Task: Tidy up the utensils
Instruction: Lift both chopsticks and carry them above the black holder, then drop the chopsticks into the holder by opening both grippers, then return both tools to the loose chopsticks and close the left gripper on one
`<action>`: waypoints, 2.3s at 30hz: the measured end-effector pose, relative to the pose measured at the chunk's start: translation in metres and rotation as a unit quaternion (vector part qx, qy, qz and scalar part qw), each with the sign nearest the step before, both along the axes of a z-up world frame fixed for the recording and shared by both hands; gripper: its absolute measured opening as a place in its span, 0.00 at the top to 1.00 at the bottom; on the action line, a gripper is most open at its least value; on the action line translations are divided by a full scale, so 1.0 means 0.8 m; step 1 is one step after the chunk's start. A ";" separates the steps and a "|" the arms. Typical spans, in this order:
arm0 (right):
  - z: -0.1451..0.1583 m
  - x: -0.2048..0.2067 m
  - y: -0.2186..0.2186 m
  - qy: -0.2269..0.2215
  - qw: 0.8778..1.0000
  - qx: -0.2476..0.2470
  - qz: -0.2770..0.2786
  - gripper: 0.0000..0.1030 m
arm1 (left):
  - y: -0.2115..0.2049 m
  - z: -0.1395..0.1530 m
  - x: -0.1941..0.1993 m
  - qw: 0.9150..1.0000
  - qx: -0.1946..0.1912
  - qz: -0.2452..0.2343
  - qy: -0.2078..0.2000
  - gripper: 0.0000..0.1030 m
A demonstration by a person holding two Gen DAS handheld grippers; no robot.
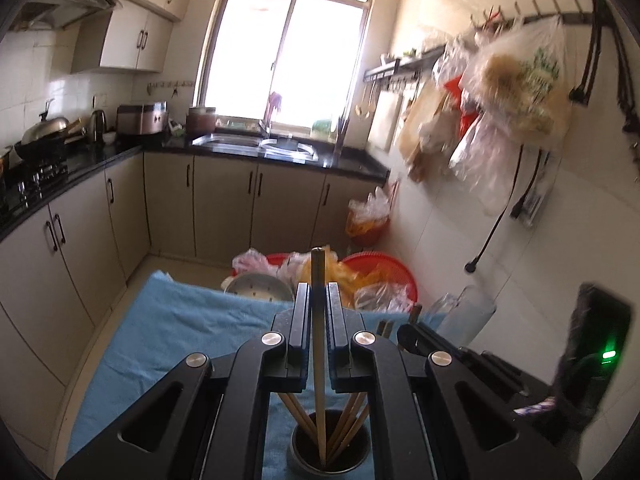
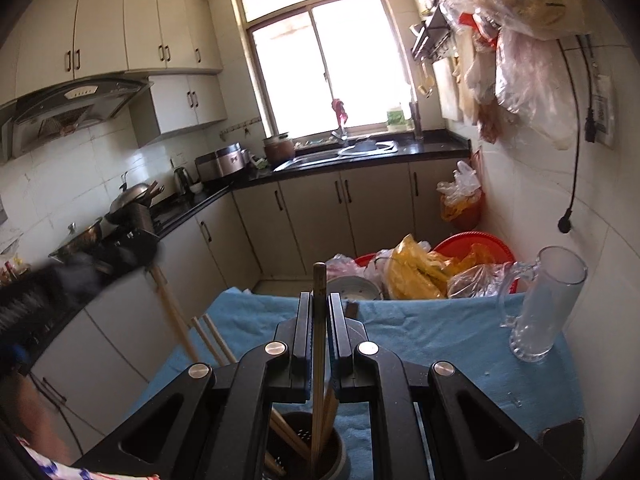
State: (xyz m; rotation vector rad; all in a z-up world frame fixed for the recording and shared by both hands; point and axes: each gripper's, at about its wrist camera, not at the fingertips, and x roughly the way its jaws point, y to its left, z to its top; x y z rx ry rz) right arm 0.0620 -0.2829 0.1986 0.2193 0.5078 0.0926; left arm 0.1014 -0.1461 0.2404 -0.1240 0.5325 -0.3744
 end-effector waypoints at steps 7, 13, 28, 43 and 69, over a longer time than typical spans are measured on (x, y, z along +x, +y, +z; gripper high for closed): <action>-0.012 0.019 0.002 0.022 0.999 0.030 0.026 0.92 | 0.007 -0.033 0.017 0.999 -0.005 0.010 0.038 0.93; -0.007 0.012 -0.018 0.020 0.998 0.051 0.013 0.79 | 0.021 -0.020 0.002 1.000 -0.002 0.017 0.021 0.77; -0.115 -0.126 -0.025 0.134 0.990 0.037 0.027 0.70 | 0.096 -0.098 -0.088 0.996 0.001 0.017 0.088 0.66; -0.229 -0.186 0.048 0.212 0.973 -0.051 0.077 0.84 | 0.037 -0.265 -0.144 0.971 0.068 -0.074 0.215 0.80; -0.230 -0.199 0.026 0.203 0.976 -0.030 0.067 0.86 | -0.014 -0.284 -0.131 0.963 0.116 -0.122 0.211 1.00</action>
